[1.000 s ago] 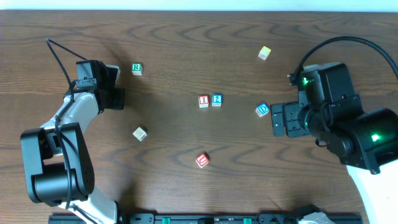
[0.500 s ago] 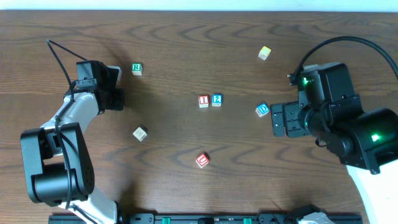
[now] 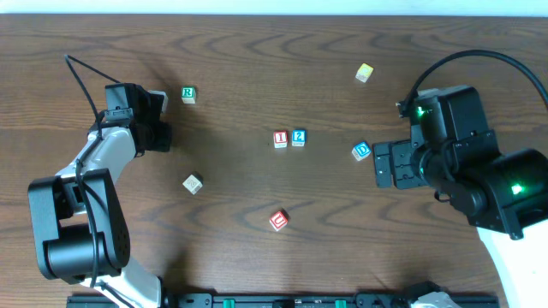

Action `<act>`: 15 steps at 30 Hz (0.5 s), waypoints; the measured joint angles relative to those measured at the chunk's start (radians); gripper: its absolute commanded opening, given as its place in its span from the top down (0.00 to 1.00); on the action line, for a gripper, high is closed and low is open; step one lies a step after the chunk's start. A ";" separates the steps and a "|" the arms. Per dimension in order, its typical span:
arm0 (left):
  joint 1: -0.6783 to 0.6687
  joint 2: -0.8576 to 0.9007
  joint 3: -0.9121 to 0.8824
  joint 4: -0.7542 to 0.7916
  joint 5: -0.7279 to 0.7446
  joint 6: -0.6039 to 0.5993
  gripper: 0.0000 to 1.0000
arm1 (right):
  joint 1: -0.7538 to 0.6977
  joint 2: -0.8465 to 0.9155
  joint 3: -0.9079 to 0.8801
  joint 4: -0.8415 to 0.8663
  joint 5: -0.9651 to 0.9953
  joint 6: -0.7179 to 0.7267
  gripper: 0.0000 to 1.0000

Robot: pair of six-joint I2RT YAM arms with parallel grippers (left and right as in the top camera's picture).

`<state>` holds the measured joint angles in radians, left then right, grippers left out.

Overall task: Spell out Ai2
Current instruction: 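Carry the A block toward the I block and lower it on its left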

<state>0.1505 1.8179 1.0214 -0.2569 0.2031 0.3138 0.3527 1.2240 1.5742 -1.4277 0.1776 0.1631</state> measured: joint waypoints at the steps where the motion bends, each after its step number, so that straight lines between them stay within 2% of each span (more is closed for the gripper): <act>1: 0.000 0.000 0.000 0.000 0.000 -0.003 0.78 | 0.000 0.000 0.000 0.000 0.000 0.000 0.01; 6: -0.012 0.000 0.019 -0.016 0.000 -0.029 0.93 | 0.000 0.000 0.000 0.000 0.000 0.000 0.01; 11: -0.080 0.000 0.148 -0.130 0.000 -0.048 0.94 | 0.000 0.000 0.000 0.000 0.000 0.000 0.01; 15: -0.187 0.000 0.273 -0.180 0.015 -0.064 0.94 | 0.000 0.000 0.000 0.000 0.000 0.000 0.01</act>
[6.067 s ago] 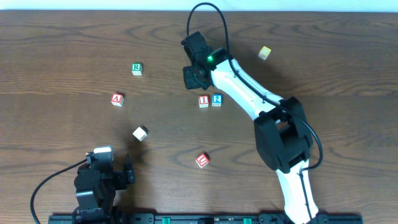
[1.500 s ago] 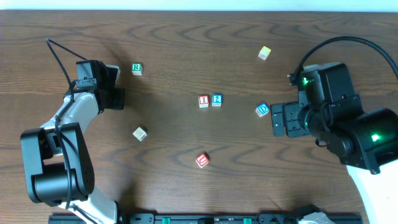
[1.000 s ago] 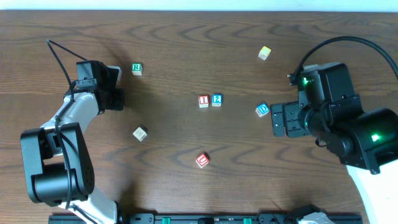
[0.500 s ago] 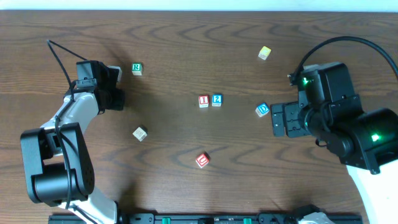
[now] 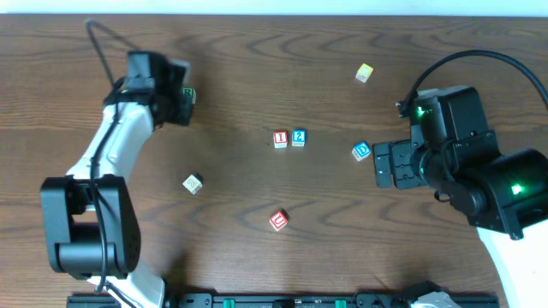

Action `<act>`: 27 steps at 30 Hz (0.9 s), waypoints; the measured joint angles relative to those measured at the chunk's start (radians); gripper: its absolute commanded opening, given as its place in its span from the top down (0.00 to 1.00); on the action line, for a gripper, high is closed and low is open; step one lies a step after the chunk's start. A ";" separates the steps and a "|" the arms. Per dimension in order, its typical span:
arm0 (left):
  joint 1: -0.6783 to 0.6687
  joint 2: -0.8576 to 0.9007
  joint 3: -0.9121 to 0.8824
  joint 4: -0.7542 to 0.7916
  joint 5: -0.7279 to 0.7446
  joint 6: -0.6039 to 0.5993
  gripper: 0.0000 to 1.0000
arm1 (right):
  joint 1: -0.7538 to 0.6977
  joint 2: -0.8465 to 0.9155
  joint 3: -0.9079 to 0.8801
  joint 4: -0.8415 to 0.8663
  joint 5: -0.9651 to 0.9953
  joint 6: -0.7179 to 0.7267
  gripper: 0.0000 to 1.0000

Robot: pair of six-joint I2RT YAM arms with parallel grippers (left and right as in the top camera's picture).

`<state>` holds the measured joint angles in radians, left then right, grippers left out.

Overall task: Spell out Ai2
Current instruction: 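Carry the A block toward the I block and lower it on its left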

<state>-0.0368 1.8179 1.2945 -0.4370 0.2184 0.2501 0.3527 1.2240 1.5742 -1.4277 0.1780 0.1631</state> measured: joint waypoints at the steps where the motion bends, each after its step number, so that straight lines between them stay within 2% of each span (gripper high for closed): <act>1: -0.029 0.000 0.011 0.008 0.008 -0.021 0.94 | 0.000 0.000 0.000 0.000 0.000 0.000 0.01; 8: -0.231 0.003 0.023 0.055 0.013 -0.237 0.95 | 0.000 0.000 0.000 0.000 0.000 0.000 0.01; 15: -0.404 0.076 0.023 0.051 -0.089 -0.388 0.94 | 0.000 0.000 0.000 0.000 0.000 0.000 0.01; 19: -0.448 0.101 0.023 0.048 -0.146 -0.453 0.94 | 0.000 0.000 0.000 0.000 0.000 0.000 0.01; 27: -0.456 0.145 0.023 0.015 -0.212 -0.595 0.94 | 0.000 0.000 0.000 0.000 0.000 0.000 0.01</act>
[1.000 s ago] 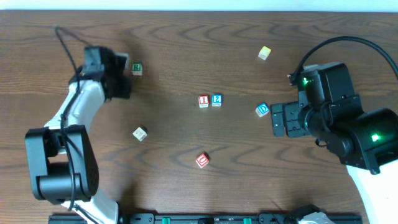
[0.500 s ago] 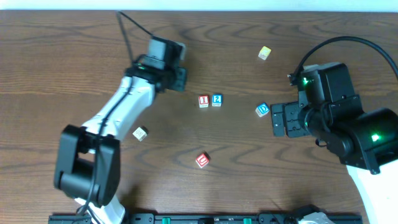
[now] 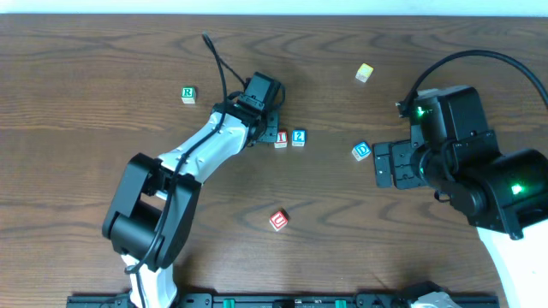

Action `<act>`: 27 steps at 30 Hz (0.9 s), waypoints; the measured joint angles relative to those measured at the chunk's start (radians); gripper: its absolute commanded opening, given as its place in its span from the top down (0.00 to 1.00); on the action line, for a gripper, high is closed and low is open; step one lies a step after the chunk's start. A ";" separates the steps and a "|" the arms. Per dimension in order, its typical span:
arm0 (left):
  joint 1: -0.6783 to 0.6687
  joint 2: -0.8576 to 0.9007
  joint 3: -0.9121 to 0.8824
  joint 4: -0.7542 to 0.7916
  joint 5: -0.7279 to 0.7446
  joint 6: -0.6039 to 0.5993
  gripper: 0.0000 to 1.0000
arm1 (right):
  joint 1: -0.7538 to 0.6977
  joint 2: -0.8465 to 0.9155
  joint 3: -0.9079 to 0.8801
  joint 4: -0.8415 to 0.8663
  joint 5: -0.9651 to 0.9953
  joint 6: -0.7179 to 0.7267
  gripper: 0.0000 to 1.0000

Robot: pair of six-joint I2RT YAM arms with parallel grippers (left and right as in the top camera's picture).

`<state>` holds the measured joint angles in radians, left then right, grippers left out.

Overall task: Spell out Ai2
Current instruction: 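Carry the A block toward the I block and lower it on its left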

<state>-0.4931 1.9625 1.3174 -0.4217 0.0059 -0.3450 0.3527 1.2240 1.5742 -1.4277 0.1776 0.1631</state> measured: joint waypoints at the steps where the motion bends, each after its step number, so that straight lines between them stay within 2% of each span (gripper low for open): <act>1: 0.000 0.005 0.000 -0.002 -0.007 -0.014 0.94 | 0.000 0.000 0.000 0.000 0.000 0.000 0.01; 10: -0.024 0.006 0.000 -0.031 -0.018 -0.100 0.94 | 0.000 0.000 0.000 0.000 0.000 0.000 0.01; 27: -0.059 0.006 0.000 -0.045 -0.018 -0.124 0.94 | 0.000 0.000 0.000 0.000 0.000 0.000 0.01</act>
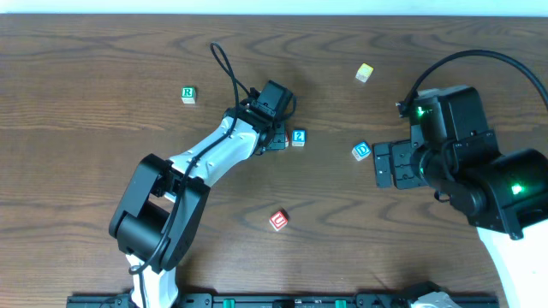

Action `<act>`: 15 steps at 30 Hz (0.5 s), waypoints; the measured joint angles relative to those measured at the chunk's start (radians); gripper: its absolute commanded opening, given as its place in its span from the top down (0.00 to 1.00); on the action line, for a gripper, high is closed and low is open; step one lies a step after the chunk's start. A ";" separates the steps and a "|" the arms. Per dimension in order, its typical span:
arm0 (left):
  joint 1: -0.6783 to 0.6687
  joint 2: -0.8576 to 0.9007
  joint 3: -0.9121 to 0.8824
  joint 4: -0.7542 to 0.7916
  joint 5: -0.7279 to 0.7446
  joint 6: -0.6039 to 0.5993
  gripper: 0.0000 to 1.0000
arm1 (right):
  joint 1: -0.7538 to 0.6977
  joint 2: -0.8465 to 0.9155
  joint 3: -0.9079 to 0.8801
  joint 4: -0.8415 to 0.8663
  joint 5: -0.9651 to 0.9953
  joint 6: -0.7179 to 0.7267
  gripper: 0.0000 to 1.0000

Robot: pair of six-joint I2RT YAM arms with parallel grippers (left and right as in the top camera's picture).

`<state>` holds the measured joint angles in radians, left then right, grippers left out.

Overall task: Spell out Ai2
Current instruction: 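Carry the A block toward the I block and lower it on its left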

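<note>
A blue "2" block [298,137] lies at mid-table. My left gripper [276,133] has reached in right beside its left side, and its black head hides both its fingers and the spot just left of the "2". A green "R" block [188,94] sits at far left. Near the front lies a red letter block [278,220]. My right gripper [379,164] rests at the right with its fingers apart and nothing between them, just right of a blue "D" block [361,151].
A yellow block [365,73] lies at the back right. The left arm's white link [214,152] stretches diagonally across the left middle of the table and covers what is under it. The right arm's bulky base [505,192] fills the right edge.
My left gripper has shifted a little to the right and now covers the red "1" block that showed just left of the "2". The right arm and the other blocks have not moved.
My left gripper was at the far left of the table, then up by the "R" block, which stayed put. Then it stood just left of the "1" and "2" pair, and now over the "1". A beige block at front left is hidden under the arm.
</note>
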<state>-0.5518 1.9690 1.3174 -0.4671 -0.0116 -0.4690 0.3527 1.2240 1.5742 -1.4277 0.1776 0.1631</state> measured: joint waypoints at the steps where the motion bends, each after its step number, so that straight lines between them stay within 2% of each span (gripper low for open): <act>1: 0.000 0.000 0.000 0.000 0.000 -0.002 0.94 | 0.000 0.000 0.000 0.000 0.000 0.000 0.01; 15: 0.000 0.000 0.000 0.033 0.000 -0.003 0.94 | 0.000 0.000 0.000 0.000 0.000 0.000 0.01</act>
<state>-0.5518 1.9690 1.3170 -0.4343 -0.0116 -0.4717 0.3527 1.2240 1.5742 -1.4277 0.1776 0.1631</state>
